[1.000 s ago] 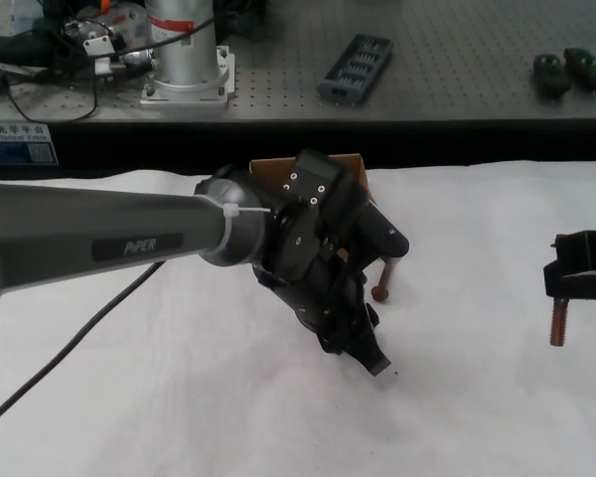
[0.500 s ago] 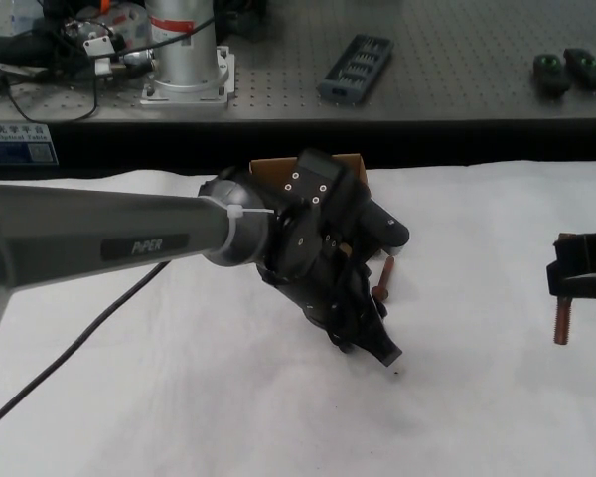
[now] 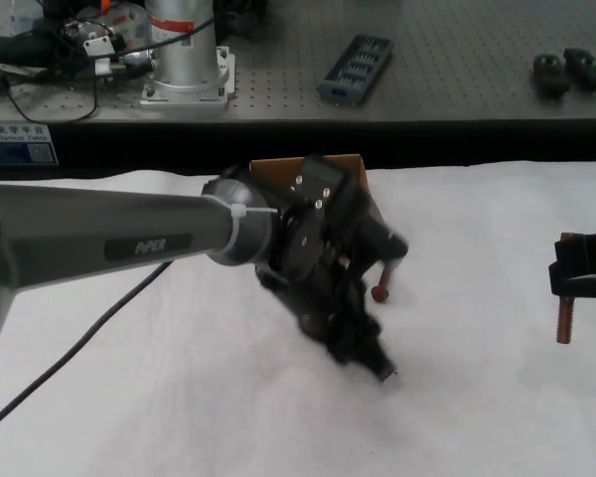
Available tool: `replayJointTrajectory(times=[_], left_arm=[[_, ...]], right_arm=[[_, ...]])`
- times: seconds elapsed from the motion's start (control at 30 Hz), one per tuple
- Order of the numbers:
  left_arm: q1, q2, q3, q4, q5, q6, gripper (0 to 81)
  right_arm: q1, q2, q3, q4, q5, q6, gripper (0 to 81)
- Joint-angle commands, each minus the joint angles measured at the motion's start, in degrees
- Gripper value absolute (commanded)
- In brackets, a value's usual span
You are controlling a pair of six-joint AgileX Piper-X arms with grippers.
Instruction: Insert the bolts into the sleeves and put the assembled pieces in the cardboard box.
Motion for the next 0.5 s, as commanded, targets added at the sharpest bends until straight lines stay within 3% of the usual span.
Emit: replayJointTrajectory(times=[0.0, 0.4, 0.47], left_arm=[[0.2, 1.2, 0.6, 4.4, -0.5, -0.5, 29.3], [0.2, 1.2, 0.6, 3.4, -0.5, 1.0, 28.9], [0.2, 1.2, 0.6, 3.4, -0.5, 1.0, 23.0]], right_arm=[[-0.4, -0.5, -0.2, -0.2, -0.1, -0.5, 2.9], [-0.4, -0.5, -0.2, -0.2, -0.1, -0.5, 2.9], [-0.4, -0.5, -0.2, -0.2, -0.1, -0.5, 2.9]])
